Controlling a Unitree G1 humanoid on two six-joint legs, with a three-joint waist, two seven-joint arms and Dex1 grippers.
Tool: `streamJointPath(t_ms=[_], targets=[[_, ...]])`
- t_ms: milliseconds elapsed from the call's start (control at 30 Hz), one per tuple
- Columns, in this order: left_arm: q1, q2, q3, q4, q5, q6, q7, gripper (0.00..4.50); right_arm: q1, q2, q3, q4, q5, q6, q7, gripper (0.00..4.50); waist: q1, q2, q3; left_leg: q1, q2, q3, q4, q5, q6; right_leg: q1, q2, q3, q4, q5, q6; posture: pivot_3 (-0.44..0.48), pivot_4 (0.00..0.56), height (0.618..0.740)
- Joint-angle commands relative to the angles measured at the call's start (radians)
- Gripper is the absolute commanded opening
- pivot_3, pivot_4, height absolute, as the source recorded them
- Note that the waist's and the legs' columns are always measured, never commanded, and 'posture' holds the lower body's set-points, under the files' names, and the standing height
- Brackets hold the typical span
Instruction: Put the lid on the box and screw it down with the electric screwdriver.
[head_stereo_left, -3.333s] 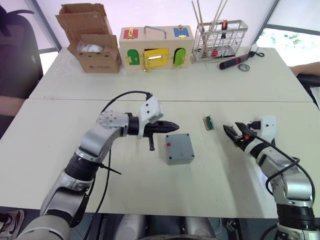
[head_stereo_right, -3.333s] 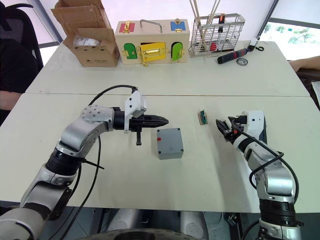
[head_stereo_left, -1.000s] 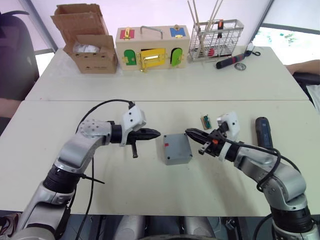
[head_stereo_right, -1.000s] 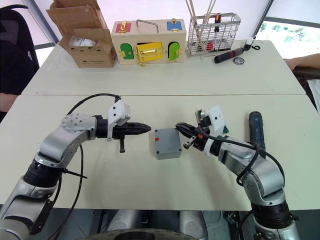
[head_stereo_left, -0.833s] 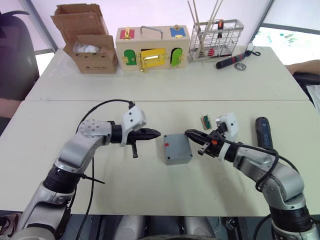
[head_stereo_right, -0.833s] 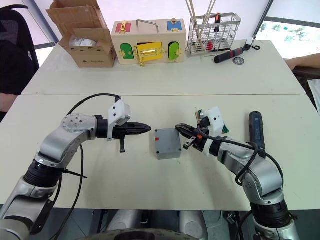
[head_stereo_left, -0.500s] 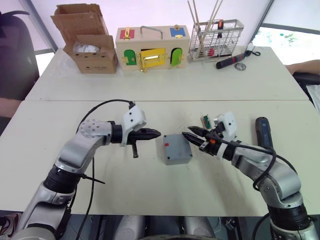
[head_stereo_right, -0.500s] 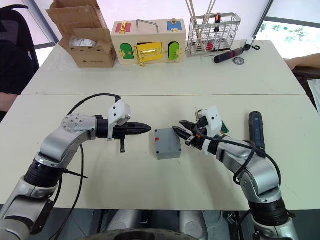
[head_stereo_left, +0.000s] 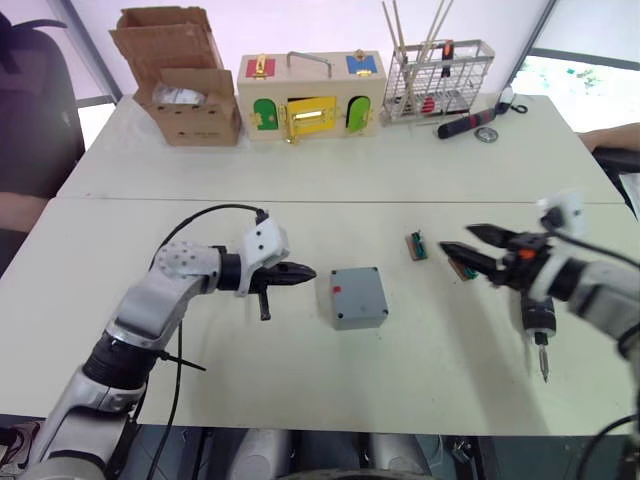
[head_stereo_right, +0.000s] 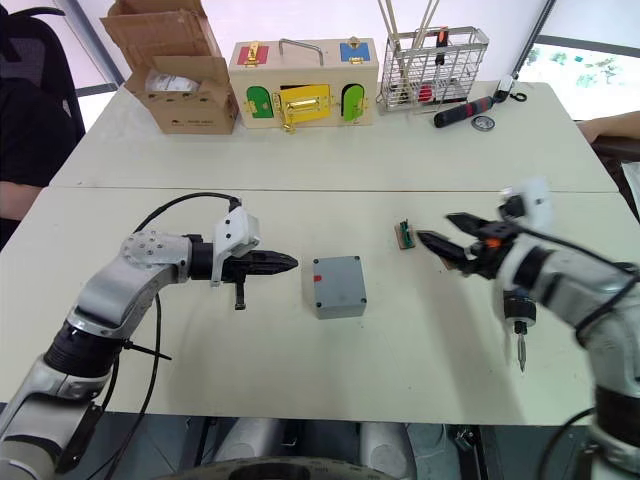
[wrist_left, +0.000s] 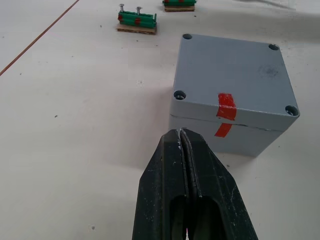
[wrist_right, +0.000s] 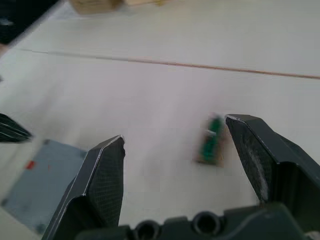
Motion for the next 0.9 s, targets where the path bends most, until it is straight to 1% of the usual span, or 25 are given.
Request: streamJointPath(t_ms=[33,100,133,167,233,300,333,367,433,533,567,700,800,900], targets=[[-0.133,-0.004,0.0,0.039,0.009,-0.072,-0.069,0.0,-0.127,-0.165,-0.04,0.131,0.019,0.063,0.083,3.64,0.001,0.001,0.0,0.0,0.0,0.0,0.0,0.0,0.0,0.0,0.0,0.0,0.0,0.0,0.0,0.0,0.15,0.74],[-0.193,-0.013,-0.014,0.085,0.014,-0.112,-0.118,0.0,-0.18,-0.277,0.058,0.23,-0.017,0.092,0.158,3.64,0.001,0.001,0.0,0.0,0.0,0.001,0.001,0.0,0.001,0.001,0.001,-0.001,0.0,0.0,0.0,0.0,0.15,0.74],[-0.216,-0.018,-0.024,0.101,0.02,-0.134,-0.139,0.0,-0.21,-0.327,0.114,0.276,-0.022,0.137,0.186,3.64,0.001,0.001,0.0,0.0,0.0,0.001,0.001,0.0,0.001,0.001,0.001,-0.001,0.0,0.0,0.0,0.0,0.15,0.74],[-0.231,-0.024,-0.03,0.113,0.023,-0.154,-0.157,0.0,-0.237,-0.363,0.161,0.309,-0.03,0.161,0.21,3.64,-0.001,0.001,0.0,0.0,0.0,0.002,0.0,-0.001,0.001,0.001,0.001,-0.001,0.0,0.0,0.0,0.0,0.15,0.74],[-0.246,-0.035,-0.037,0.116,0.025,-0.176,-0.177,0.0,-0.294,-0.397,0.225,0.361,-0.055,0.174,0.236,3.64,-0.004,0.001,0.0,0.0,0.001,0.002,-0.001,-0.001,0.001,0.001,0.0,-0.001,-0.002,0.0,0.0,0.0,0.15,0.74],[-0.245,-0.045,-0.039,0.102,0.025,-0.183,-0.178,0.0,-0.363,-0.398,0.261,0.419,-0.07,0.206,0.239,3.64,-0.009,0.001,0.0,-0.001,0.001,0.004,0.0,0.0,0.0,-0.001,-0.001,0.0,-0.002,0.0,0.0,0.0,0.15,0.74],[-0.237,-0.048,-0.042,0.086,0.029,-0.184,-0.172,0.0,-0.375,-0.411,0.285,0.439,-0.08,0.222,0.251,4.07,-0.009,0.001,0.001,-0.002,0.001,0.005,0.0,0.001,-0.001,-0.002,-0.001,0.0,-0.002,0.0,0.0,0.0,0.15,0.74],[-0.229,-0.052,-0.048,0.069,0.035,-0.184,-0.165,0.0,-0.372,-0.43,0.307,0.45,-0.089,0.232,0.272,4.14,-0.008,0.001,0.001,-0.002,0.001,0.005,0.0,0.001,-0.001,-0.003,-0.002,0.0,-0.002,0.0,0.0,0.0,0.15,0.74],[-0.207,-0.058,-0.056,0.032,0.043,-0.18,-0.151,0.0,-0.366,-0.458,0.348,0.47,-0.109,0.272,0.286,4.49,-0.006,0.001,0.001,-0.002,0.001,0.005,0.0,0.001,-0.001,-0.003,-0.001,0.0,-0.002,0.0,0.0,0.0,0.15,0.74],[-0.171,-0.072,-0.064,-0.031,0.046,-0.159,-0.117,0.0,-0.423,-0.461,0.412,0.544,-0.152,0.366,0.255,4.49,-0.002,0.001,0.001,-0.002,0.001,0.005,0.0,0.001,-0.001,-0.002,-0.002,0.0,-0.002,0.0,0.0,0.0,0.15,0.74],[-0.155,-0.073,-0.068,-0.057,0.047,-0.151,-0.105,0.0,-0.465,-0.457,0.441,0.574,-0.161,0.416,0.252,4.49,-0.001,0.001,0.001,-0.002,0.001,0.005,0.0,0.001,-0.001,-0.002,-0.002,0.001,-0.002,0.0,0.0,0.0,0.15,0.74],[-0.118,-0.093,-0.083,-0.152,0.032,-0.098,-0.064,0.0,-0.577,-0.455,0.55,0.64,-0.166,0.527,0.3,4.49,0.002,0.002,0.001,-0.002,0.001,0.006,0.0,0.001,-0.001,-0.003,-0.002,0.002,-0.002,0.0,0.0,0.0,0.15,0.74],[-0.102,-0.117,-0.09,-0.178,0.027,-0.075,-0.037,0.0,-0.579,-0.453,0.616,0.626,-0.157,0.556,0.326,4.49,0.004,0.002,0.001,-0.002,0.001,0.006,0.0,0.0,0.0,-0.003,-0.002,0.001,-0.002,0.0,0.0,0.0,0.15,0.74],[-0.096,-0.135,-0.102,-0.187,0.028,-0.064,-0.02,0.0,-0.552,-0.47,0.673,0.615,-0.146,0.559,0.359,4.49,0.004,0.002,0.001,-0.002,0.001,0.006,0.0,-0.001,0.001,-0.003,-0.002,0.001,-0.002,0.0,0.0,0.0,0.15,0.74]])
